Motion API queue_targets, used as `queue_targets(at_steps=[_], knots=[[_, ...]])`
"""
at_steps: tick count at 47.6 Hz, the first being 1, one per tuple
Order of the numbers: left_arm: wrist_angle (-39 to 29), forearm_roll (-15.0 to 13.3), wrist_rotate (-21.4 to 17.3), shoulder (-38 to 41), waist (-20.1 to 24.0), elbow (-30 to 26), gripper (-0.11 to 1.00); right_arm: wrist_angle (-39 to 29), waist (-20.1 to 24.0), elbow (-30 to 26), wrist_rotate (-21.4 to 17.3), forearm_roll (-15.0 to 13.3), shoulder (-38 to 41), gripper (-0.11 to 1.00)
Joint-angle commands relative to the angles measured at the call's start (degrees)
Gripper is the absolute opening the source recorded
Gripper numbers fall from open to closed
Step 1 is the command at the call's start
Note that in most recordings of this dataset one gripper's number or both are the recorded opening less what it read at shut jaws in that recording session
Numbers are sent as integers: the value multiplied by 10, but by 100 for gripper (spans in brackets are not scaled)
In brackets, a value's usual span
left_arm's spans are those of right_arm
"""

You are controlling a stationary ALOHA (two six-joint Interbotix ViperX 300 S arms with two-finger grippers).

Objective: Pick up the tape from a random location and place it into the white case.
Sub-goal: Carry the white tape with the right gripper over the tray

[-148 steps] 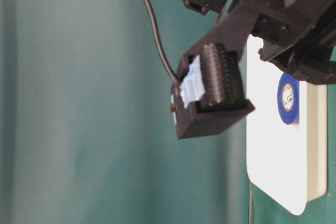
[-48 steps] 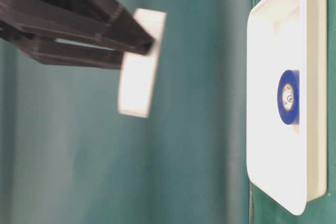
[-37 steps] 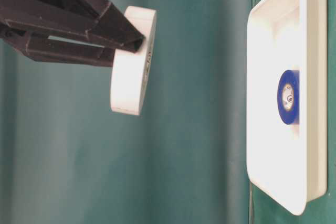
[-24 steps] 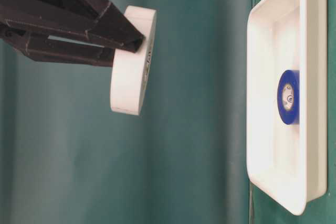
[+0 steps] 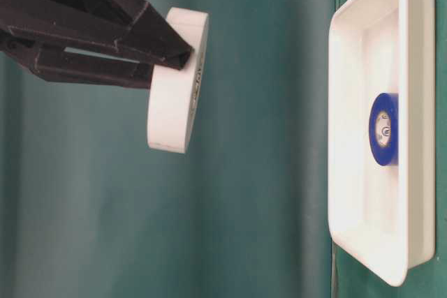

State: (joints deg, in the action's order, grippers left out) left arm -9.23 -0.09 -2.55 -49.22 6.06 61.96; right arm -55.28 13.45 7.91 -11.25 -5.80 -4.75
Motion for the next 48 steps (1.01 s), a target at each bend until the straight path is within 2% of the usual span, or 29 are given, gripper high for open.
queue_targets(at_steps=[1, 7, 14, 34, 48], knots=[[3, 0, 1, 2, -1, -10, 94, 2, -1, -15, -1, -2, -16, 33], [4, -1, 1, 2, -1, -9, 94, 2, -6, -12, -1, -15, -16, 33], [3, 0, 1, 2, -1, -10, 94, 2, -34, -11, -2, -29, -16, 33], [4, -1, 1, 2, -1, -9, 94, 10, -196, -5, 5, -34, -15, 33], [4, 0, 1, 2, -1, -9, 94, 24, -280, -3, 5, -43, -16, 33]])
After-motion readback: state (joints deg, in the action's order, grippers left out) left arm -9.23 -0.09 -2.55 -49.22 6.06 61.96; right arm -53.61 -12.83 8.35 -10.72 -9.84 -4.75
